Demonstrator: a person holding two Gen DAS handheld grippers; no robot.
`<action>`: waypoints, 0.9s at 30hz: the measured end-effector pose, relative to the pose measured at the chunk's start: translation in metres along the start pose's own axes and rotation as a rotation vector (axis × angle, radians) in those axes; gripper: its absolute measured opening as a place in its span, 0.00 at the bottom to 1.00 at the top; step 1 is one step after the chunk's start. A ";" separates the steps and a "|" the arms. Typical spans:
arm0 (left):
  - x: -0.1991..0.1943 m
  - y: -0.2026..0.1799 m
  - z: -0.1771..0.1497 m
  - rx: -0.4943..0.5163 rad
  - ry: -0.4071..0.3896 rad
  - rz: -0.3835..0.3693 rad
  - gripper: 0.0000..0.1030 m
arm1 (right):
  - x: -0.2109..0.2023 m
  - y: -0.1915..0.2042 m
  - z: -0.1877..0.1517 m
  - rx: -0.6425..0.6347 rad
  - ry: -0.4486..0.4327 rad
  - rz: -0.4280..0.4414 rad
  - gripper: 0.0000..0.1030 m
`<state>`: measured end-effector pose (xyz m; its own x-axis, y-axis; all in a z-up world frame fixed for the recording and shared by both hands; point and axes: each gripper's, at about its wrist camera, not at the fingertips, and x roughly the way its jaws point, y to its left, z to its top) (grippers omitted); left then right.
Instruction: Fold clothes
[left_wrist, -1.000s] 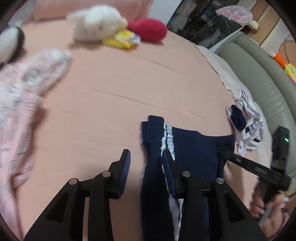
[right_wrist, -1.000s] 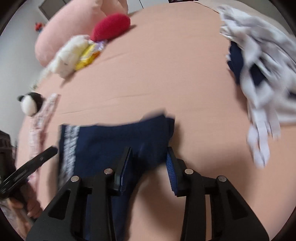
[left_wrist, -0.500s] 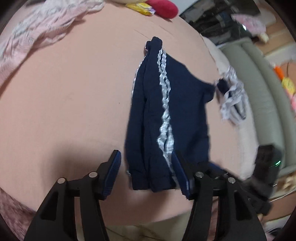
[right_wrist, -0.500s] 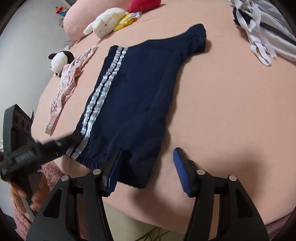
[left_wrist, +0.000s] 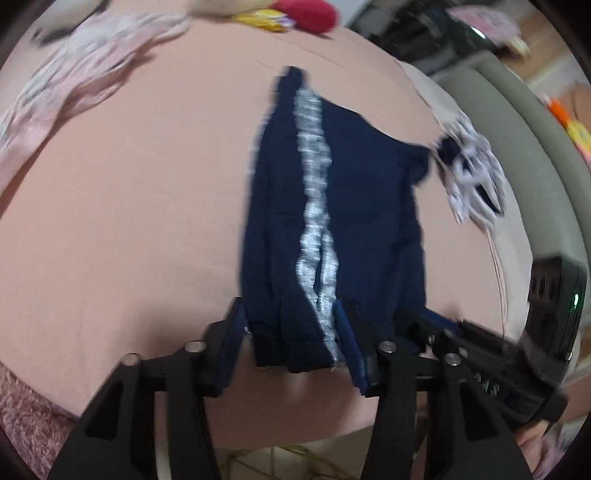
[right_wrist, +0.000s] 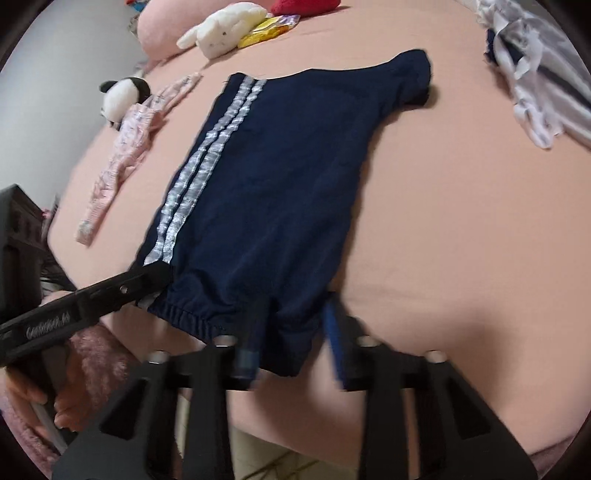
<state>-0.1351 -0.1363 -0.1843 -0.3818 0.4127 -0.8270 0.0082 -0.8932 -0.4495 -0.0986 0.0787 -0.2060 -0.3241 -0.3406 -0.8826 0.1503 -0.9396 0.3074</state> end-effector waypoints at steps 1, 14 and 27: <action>0.001 -0.003 -0.001 -0.003 -0.002 -0.005 0.34 | -0.003 -0.004 -0.001 0.019 0.003 0.025 0.10; -0.036 -0.004 -0.035 -0.056 -0.077 0.047 0.42 | -0.041 -0.026 -0.035 0.075 0.002 0.084 0.27; -0.011 -0.011 -0.027 0.071 -0.061 0.194 0.43 | -0.023 0.000 -0.029 -0.117 -0.071 -0.163 0.33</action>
<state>-0.1056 -0.1261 -0.1792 -0.4350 0.2223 -0.8726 0.0227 -0.9660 -0.2574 -0.0640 0.0876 -0.1966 -0.4170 -0.1897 -0.8889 0.1968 -0.9736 0.1155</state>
